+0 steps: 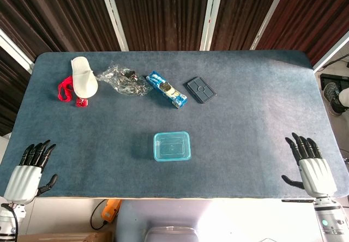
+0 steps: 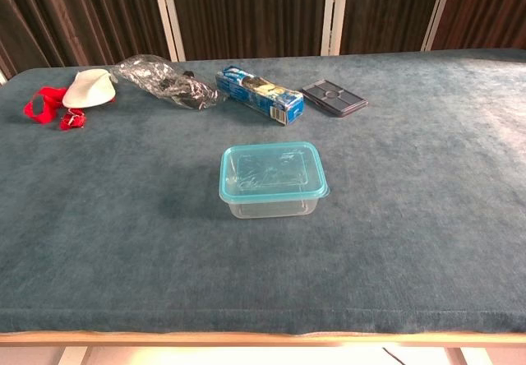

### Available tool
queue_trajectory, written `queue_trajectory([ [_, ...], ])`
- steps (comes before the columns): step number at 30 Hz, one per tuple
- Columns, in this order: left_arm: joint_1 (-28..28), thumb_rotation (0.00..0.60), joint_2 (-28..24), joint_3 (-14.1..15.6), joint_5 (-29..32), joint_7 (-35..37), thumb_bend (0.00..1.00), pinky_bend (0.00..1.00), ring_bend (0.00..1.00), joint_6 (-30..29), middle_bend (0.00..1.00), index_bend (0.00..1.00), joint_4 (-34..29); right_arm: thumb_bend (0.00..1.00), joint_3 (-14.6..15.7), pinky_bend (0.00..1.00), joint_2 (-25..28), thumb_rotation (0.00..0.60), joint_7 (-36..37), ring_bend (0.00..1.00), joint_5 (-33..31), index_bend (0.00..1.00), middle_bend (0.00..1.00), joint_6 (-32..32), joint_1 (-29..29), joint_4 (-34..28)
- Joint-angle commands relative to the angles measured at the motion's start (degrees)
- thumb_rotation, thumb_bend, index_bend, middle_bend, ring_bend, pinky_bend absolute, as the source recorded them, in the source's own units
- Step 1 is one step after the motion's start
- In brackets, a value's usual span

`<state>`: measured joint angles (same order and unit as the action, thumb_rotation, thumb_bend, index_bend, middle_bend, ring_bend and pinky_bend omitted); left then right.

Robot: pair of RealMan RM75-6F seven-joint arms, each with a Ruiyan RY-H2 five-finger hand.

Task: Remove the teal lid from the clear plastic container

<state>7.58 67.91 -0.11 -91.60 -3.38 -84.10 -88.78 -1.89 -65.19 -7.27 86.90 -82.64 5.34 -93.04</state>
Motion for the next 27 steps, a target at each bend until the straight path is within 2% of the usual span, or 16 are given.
queue_trajectory([
  [1, 1.1, 0.600, 0.8, 0.8, -1.8, 3.5, 0.30, 0.00, 0.00, 1.5, 0.00, 0.00, 0.7, 0.24, -0.1, 0.00, 0.0, 0.600, 0.0, 0.00, -0.2, 0.00, 0.00, -0.1, -0.1, -0.3],
  [6, 6.2, 0.600, 3.6, 2.1, -7.6, 11.2, 0.27, 0.00, 0.00, 5.8, 0.00, 0.00, 2.0, 0.24, 0.1, 0.00, 0.1, 0.600, 0.3, 0.00, 0.5, 0.00, 0.00, -1.1, -0.5, -1.0],
  [10, 11.8, 0.600, 5.9, 1.3, -10.1, 12.9, 0.27, 0.00, 0.00, 11.0, 0.00, 0.00, 1.1, 0.24, 0.2, 0.00, 0.4, 0.600, 0.6, 0.00, 0.4, 0.00, 0.00, -0.6, -0.5, -1.0],
  [14, 18.1, 0.600, 8.0, -0.8, -8.8, 15.8, 0.27, 0.00, 0.00, 18.2, 0.00, 0.00, -0.9, 0.24, 0.4, 0.00, 1.0, 0.600, 1.6, 0.00, 0.6, 0.00, 0.00, -0.8, -0.7, -1.2],
  [20, 23.2, 0.600, 13.4, -3.4, -4.6, 11.5, 0.27, 0.00, 0.00, 25.0, 0.00, 0.00, 0.4, 0.24, 0.4, 0.00, 1.7, 0.600, 2.6, 0.00, 0.3, 0.00, 0.00, -1.1, -1.1, -1.4],
  [27, 26.7, 0.600, 20.6, -6.5, 0.9, 5.8, 0.27, 0.00, 0.00, 28.0, 0.00, 0.00, 5.1, 0.24, 1.2, 0.00, 2.8, 0.600, 4.3, 0.00, 1.2, 0.00, 0.00, 0.0, -0.9, -1.9],
])
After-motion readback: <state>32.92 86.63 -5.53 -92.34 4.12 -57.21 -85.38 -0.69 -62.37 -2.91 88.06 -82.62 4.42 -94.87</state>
